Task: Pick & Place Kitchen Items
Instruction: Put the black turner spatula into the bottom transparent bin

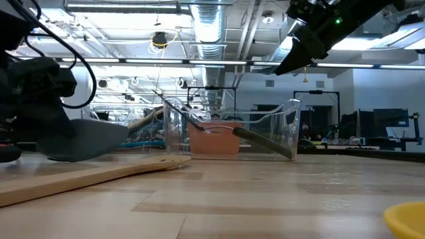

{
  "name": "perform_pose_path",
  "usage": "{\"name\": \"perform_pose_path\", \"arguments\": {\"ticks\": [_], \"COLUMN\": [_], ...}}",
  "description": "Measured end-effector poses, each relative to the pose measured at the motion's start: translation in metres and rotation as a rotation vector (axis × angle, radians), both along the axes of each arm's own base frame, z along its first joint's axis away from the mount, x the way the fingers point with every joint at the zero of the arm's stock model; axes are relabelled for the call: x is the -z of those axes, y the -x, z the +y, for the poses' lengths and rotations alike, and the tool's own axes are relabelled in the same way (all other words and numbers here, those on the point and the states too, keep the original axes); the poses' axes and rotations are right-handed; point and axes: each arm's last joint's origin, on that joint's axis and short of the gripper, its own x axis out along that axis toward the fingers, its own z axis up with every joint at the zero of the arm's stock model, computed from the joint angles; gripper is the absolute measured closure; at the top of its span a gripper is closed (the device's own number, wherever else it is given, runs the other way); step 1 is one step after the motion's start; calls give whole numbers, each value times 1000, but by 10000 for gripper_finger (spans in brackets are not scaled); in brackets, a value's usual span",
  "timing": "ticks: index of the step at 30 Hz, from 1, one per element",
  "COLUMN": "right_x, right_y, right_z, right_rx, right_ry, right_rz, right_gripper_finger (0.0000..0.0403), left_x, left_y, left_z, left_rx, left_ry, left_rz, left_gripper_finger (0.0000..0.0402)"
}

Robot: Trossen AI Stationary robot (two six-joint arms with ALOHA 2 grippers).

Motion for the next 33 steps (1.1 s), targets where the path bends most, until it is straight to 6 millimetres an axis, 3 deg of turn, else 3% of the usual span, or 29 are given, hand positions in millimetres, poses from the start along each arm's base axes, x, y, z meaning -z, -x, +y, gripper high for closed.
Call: {"name": "perform_pose_path", "arguments": {"ticks": [11, 15, 24, 33], "right_x": [0, 0, 0, 0], "right_y": [0, 0, 0, 0], "right_z": [0, 0, 0, 0], "right_rx": [0, 0, 0, 0], "right_ry": [0, 0, 0, 0], "right_rz": [0, 0, 0, 0], "right_gripper_finger": [403, 403, 403, 403], "left_x": [-2, -2, -6, -24], "left_y": [-2, -2, -5, -14], "left_z": [-1, -1, -3, -7], "left_rx": [-2, -2, 2, 45], "left_ry": [12, 14, 41, 11], "left_rz": [-27, -31, -73, -153], "left_gripper_finger": [207, 248, 387, 401]}}
